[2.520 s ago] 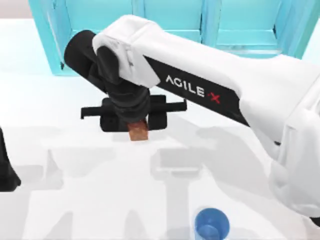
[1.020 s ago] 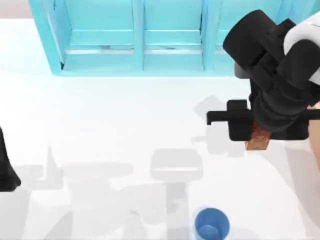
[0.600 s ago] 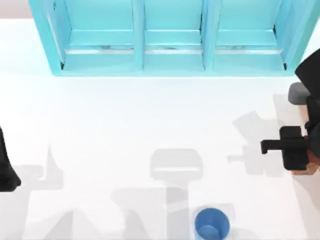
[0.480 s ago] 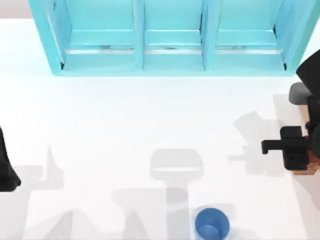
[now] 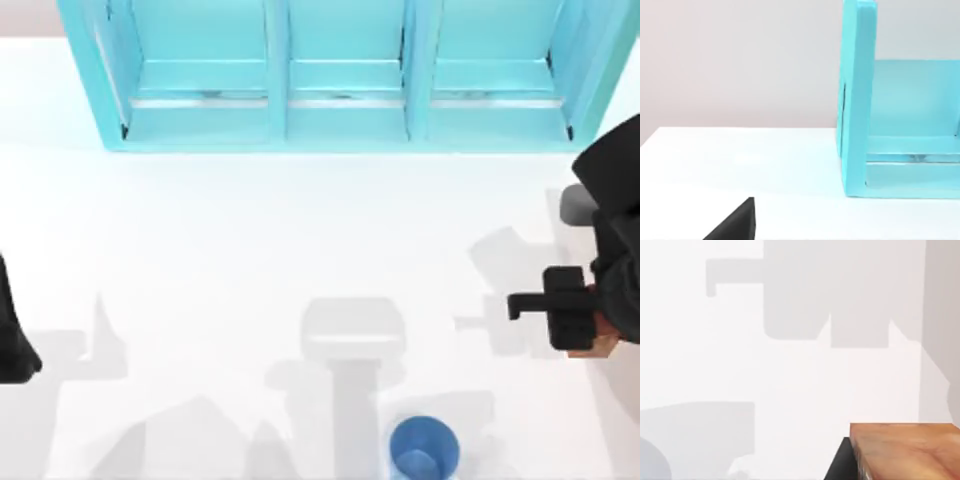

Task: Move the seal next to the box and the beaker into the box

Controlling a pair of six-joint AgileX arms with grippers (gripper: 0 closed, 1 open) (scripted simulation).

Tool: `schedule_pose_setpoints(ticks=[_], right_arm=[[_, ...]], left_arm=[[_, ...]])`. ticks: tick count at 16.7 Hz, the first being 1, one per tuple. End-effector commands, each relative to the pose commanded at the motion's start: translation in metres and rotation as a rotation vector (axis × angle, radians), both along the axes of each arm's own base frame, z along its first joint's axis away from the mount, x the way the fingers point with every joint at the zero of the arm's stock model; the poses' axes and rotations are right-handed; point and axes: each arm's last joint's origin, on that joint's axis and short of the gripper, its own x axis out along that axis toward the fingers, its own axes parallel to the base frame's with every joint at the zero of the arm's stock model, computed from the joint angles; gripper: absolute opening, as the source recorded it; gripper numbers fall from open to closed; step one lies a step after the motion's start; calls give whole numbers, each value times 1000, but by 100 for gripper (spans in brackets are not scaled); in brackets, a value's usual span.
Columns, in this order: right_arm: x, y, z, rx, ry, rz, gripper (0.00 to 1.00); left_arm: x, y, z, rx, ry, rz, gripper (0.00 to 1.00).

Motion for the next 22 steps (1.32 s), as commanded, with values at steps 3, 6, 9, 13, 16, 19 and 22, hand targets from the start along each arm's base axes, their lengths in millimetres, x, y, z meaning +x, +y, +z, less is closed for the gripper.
schedule_pose_setpoints(ticks=[3,6,9,13,16,19,22], right_arm=[[5,0,-20,8,-19,2,0],[6,-1,-31,1,-3,-1,0],[6,-1,-31,1,-3,-1,0],[6,-1,-31,1,-3,-1,30],[6,-1,-31,1,-3,-1,53],[6,-1,-31,1,-3,-1,75],[6,-1,-31,1,-3,-1,98]], left_arm=[[0,0,0,0,0,0,100],[0,0,0,0,0,0,100],[0,0,0,0,0,0,100],[0,0,0,0,0,0,100],[0,0,0,0,0,0,100],[0,0,0,0,0,0,100],[0,0,0,0,0,0,100]])
